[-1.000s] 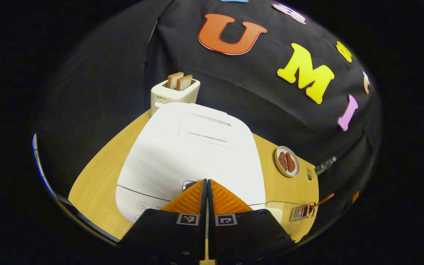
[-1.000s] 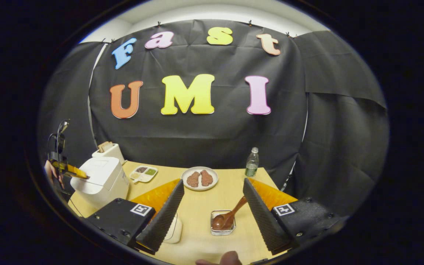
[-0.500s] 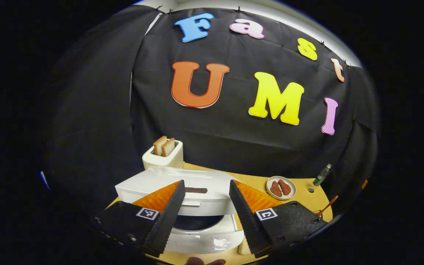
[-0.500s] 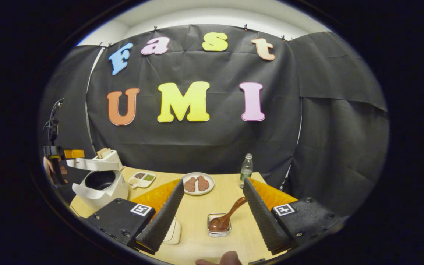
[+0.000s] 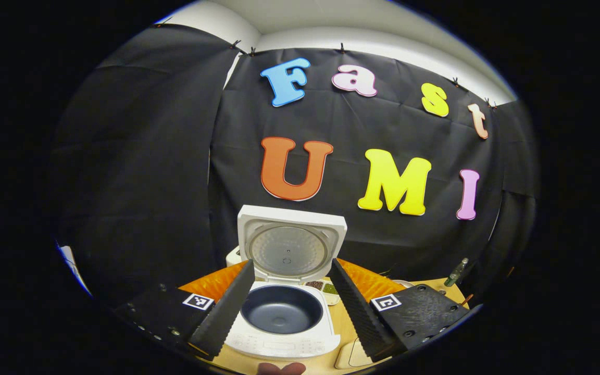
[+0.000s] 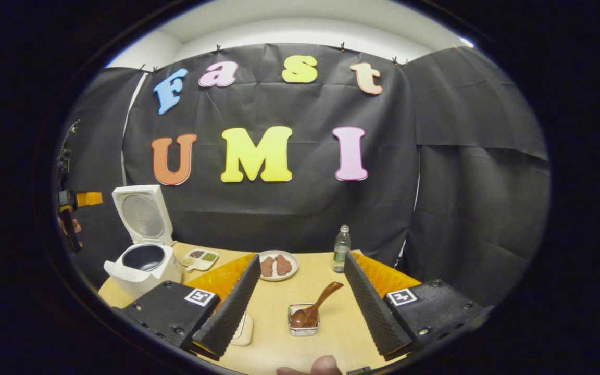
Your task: Close the left gripper, press the button to open the rice cooker; take a wooden spoon from the chopstick holder with the right hand, scoop a spoonful of rice and pour it into the rice cooker, then put the wooden spoon back into the chopstick holder.
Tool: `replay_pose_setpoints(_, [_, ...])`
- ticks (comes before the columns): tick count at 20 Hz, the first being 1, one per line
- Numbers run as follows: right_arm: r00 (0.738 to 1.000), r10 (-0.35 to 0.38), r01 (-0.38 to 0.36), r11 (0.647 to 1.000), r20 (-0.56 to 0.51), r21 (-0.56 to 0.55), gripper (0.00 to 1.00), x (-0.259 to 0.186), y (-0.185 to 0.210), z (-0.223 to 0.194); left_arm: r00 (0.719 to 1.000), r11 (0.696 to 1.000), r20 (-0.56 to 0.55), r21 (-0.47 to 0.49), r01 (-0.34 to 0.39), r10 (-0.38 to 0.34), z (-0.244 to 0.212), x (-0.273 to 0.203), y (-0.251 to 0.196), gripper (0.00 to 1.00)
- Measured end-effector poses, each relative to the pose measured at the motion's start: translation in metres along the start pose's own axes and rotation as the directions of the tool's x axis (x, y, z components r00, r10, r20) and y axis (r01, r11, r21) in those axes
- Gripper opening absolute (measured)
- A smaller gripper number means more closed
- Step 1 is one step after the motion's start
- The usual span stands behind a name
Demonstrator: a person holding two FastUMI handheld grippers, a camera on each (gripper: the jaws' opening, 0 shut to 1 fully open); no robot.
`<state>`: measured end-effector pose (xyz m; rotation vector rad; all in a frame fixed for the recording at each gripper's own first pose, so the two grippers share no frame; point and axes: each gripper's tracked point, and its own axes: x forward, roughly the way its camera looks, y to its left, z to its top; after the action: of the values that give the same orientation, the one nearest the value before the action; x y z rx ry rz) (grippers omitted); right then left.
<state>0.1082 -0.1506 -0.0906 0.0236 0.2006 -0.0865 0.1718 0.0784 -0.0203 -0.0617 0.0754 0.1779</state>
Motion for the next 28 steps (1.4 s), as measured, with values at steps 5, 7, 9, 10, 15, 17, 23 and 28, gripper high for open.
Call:
replay_pose_setpoints(5, [1.0, -0.018, 0.018, 1.0, 0.001, -0.005, 1.0, -0.004, -0.015, -0.006, 1.0, 1.0, 0.025, 0.002, 0.015, -0.015, 0.013, -0.039, -0.01, 0.94])
replay_pose_setpoints(7, [1.0, -0.017, 0.017, 1.0, -0.004, 0.0, 1.0, -0.004, -0.019, -0.012, 0.999, 1.0, 0.031, 0.003, 0.019, -0.019, 0.015, -0.049, -0.015, 0.94])
replay_pose_setpoints(9, [1.0, -0.017, 0.018, 1.0, -0.018, 0.005, 1.0, -0.003, -0.026, -0.023, 0.999, 1.0, 0.032, -0.005, 0.024, -0.024, 0.013, -0.058, -0.024, 0.94])
replay_pose_setpoints(10, [0.999, -0.017, 0.017, 1.0, -0.027, 0.01, 1.0, 0.0, -0.029, -0.028, 0.999, 1.0, 0.027, -0.001, 0.021, -0.021, 0.013, -0.062, -0.026, 0.94])
replay_pose_setpoints(15, [0.996, 0.009, -0.005, 0.999, -0.091, 0.046, 1.0, 0.022, -0.042, -0.063, 1.0, 0.996, 0.007, 0.092, 0.02, -0.02, 0.002, -0.078, -0.047, 0.94])
replay_pose_setpoints(17, [0.994, 0.035, -0.027, 0.997, -0.107, 0.072, 1.0, 0.037, -0.045, -0.076, 1.0, 0.995, 0.016, 0.1, 0.014, -0.016, 0.003, -0.081, -0.052, 0.94])
replay_pose_setpoints(23, [0.975, 0.077, -0.039, 0.983, -0.209, 0.178, 1.0, 0.103, -0.06, -0.142, 0.998, 0.994, -0.004, 0.093, -0.058, 0.058, -0.004, -0.089, -0.045, 0.94])
replay_pose_setpoints(28, [0.94, 0.13, -0.057, 0.972, -0.316, 0.229, 0.98, 0.158, -0.059, -0.195, 0.992, 0.989, -0.048, 0.095, -0.115, 0.12, -0.012, -0.094, -0.04, 0.94])
